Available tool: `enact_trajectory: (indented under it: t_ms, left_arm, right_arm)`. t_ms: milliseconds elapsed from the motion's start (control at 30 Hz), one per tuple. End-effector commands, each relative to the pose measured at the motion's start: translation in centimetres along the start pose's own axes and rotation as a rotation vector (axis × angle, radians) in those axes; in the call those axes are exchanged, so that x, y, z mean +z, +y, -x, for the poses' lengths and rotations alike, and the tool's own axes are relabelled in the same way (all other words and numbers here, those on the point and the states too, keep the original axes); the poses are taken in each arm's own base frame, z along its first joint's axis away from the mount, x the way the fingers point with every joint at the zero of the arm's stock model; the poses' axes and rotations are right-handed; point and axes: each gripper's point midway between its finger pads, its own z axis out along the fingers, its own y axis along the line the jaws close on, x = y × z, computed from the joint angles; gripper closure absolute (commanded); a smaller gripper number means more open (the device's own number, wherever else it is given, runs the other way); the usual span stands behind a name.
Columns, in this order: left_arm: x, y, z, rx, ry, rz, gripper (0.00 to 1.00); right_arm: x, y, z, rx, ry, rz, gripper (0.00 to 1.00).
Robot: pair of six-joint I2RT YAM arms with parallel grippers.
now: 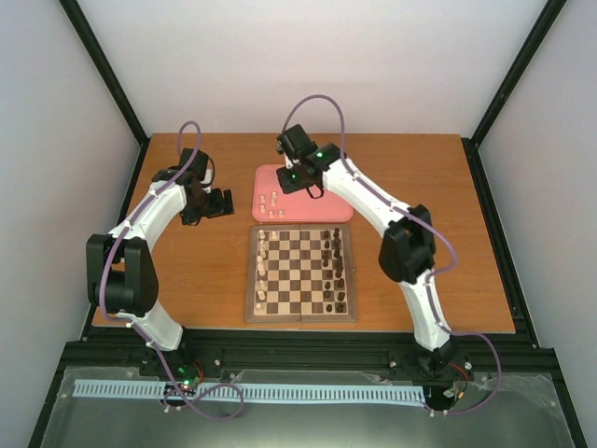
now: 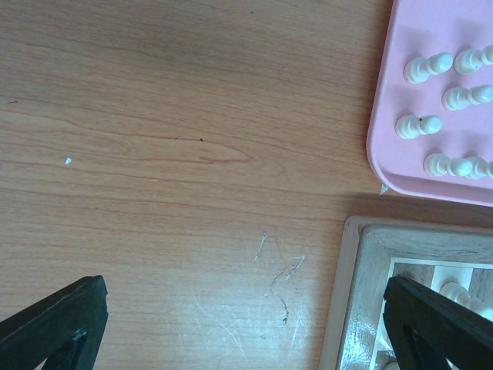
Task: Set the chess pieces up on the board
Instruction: Pick up the chess piece from the storage box, then place the chess piece on the chessboard.
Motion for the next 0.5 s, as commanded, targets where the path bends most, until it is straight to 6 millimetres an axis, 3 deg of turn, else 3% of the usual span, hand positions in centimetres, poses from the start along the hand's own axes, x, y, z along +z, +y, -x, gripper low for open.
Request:
enact_trajectory:
  t_ms: [0,233,467]
  left_arm:
    - [-1.6,-0.7,1.1,0.023,-0.049,-0.018,0.00]
    - [-1.5,-0.6,1.0,0.023,-0.056,-0.016,0.00]
    - [-1.6,-0.7,1.4,0.022,-0.062,-0.012,0.00]
  right_arm:
    - [-3.3,2.4,-4.1,-0.054,0.050,0.006,0.97]
    - [-5.7,6.5,-9.7,-0.053,0.113,0.084,0.97]
    - [-4.2,9.4,-12.1,-0.069,0.142,0.138,0.97]
